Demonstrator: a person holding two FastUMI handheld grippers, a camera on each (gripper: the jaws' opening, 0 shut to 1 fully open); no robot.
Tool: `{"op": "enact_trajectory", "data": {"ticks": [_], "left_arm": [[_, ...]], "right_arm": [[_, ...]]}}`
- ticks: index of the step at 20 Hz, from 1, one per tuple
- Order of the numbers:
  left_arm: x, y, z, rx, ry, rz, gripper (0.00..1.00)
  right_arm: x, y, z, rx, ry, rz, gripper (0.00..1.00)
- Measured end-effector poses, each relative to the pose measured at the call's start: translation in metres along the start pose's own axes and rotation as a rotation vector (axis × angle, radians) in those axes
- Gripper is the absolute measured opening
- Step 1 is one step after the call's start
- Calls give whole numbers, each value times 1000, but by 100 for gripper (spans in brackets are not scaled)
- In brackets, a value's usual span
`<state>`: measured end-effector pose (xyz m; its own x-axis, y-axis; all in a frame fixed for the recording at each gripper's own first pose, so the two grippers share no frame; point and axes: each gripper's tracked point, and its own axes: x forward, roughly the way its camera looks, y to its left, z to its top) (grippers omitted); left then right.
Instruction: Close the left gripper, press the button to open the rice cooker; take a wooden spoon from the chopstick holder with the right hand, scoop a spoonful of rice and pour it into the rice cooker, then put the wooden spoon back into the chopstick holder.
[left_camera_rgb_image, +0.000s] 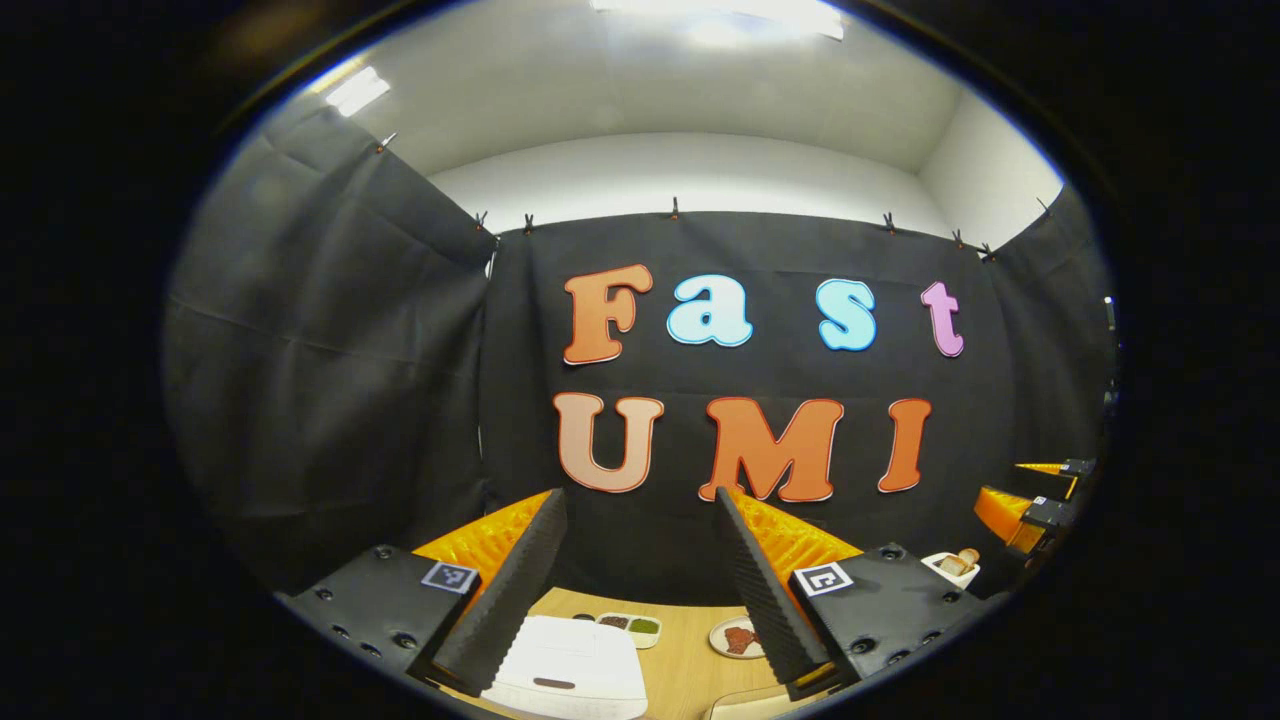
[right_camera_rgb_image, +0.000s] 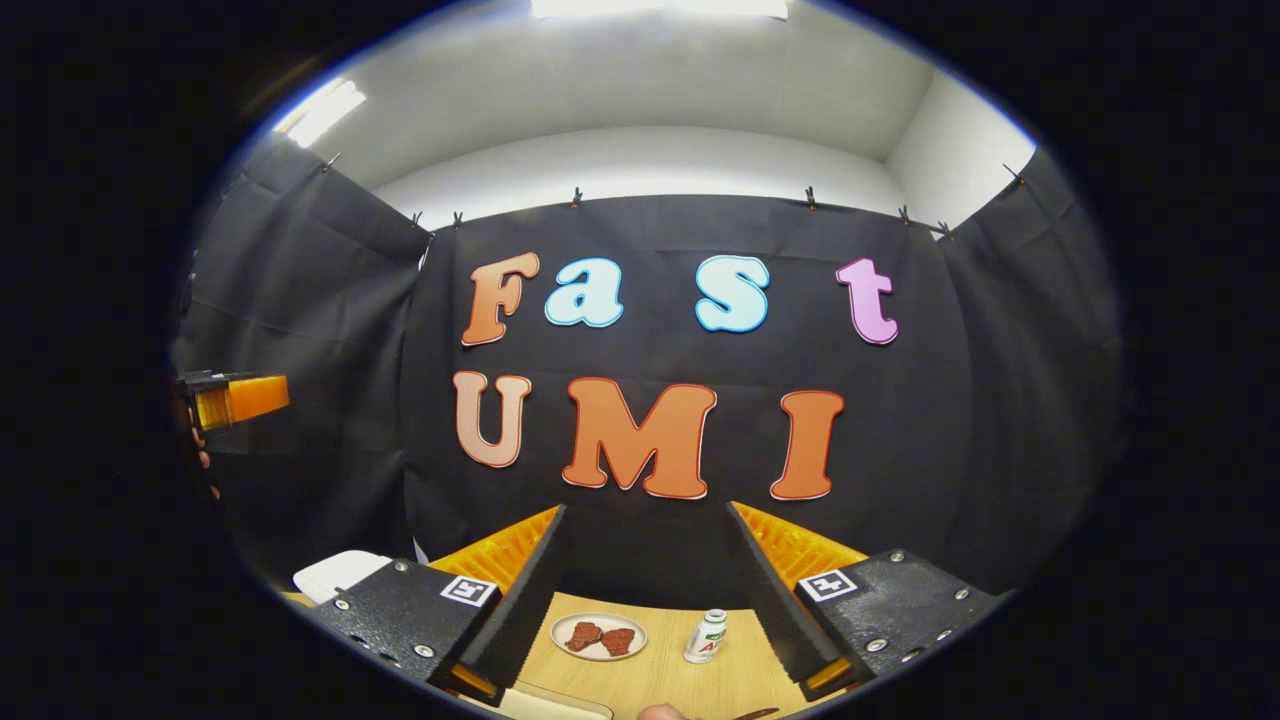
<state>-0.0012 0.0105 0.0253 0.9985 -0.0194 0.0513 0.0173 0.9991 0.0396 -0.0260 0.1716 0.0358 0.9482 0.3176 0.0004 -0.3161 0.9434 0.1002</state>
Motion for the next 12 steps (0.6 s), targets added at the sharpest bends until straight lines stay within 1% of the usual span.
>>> {"op": "enact_trajectory", "data": {"ticks": [6, 9, 10, 11, 12], "left_arm": [[4, 0, -17, 9, 28, -9, 100], [5, 3, -16, 9, 20, -10, 100], [5, 4, -15, 12, 14, -8, 99], [5, 5, -12, 15, 8, -10, 100], [5, 5, -11, 16, 3, -12, 99]], "right_arm": [[-3, -9, 8, 16, -53, -30, 94], [-5, -9, 3, 13, -43, -38, 94], [-3, -7, 1, 15, -37, -37, 99], [-3, -5, 2, 20, -39, -34, 97], [-3, -5, 2, 24, -41, -35, 95]]}}
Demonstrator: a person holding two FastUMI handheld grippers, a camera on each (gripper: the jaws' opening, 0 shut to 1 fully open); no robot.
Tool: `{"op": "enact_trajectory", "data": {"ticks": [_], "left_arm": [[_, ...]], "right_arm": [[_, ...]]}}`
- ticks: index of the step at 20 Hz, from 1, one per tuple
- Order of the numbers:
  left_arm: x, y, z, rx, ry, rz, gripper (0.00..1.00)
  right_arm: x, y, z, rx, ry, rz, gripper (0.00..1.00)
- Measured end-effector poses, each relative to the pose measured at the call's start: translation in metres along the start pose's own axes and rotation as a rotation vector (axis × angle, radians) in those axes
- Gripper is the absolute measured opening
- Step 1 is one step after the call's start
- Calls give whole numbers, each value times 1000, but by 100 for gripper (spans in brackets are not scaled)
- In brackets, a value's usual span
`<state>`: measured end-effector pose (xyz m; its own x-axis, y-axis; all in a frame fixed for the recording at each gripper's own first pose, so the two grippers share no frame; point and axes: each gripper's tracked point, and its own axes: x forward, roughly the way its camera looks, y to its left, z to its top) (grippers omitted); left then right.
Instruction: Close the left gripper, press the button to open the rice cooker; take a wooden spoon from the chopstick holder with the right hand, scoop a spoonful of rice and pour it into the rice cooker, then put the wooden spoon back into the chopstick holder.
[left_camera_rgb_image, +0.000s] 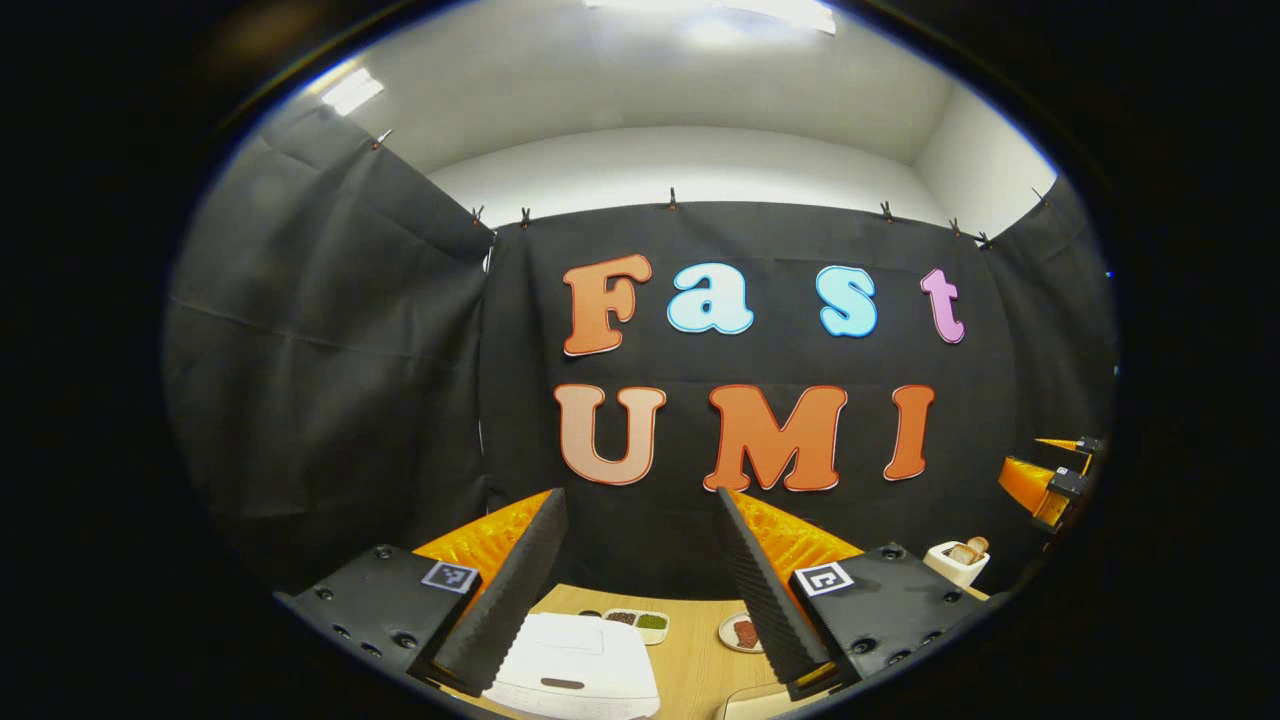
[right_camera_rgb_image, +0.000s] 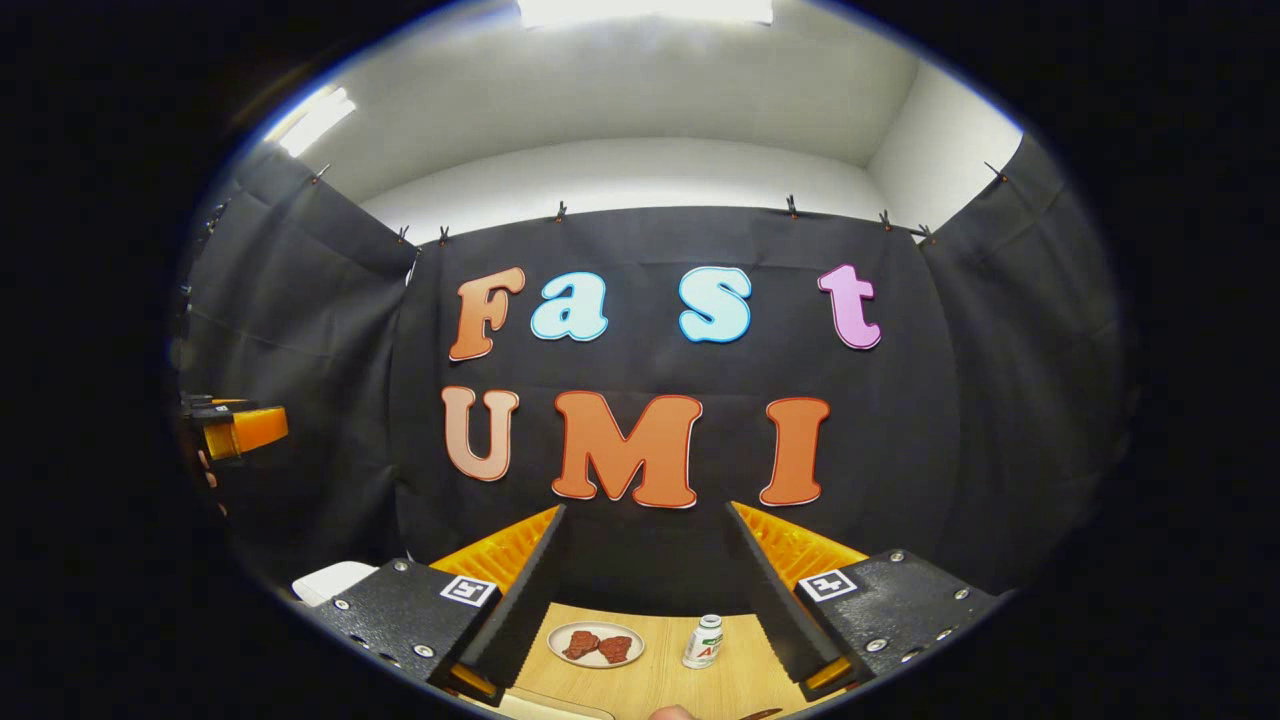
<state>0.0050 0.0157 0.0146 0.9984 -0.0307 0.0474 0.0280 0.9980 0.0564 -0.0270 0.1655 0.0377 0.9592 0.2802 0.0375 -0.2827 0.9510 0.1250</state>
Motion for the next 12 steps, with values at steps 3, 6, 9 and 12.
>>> {"op": "enact_trajectory", "data": {"ticks": [3, 6, 9, 12], "left_arm": [[0, 2, 1, 2, -5, 0, 100], [-1, 6, 3, 5, -10, 5, 100], [0, 6, 6, 16, -17, -1, 99], [-2, 7, 5, 16, -20, -6, 100]], "right_arm": [[1, 3, 1, 6, -12, 1, 94], [1, 6, 1, 2, -18, 3, 94], [3, 10, -1, -6, -15, 5, 94], [4, 17, -3, -2, -17, 15, 94]]}}
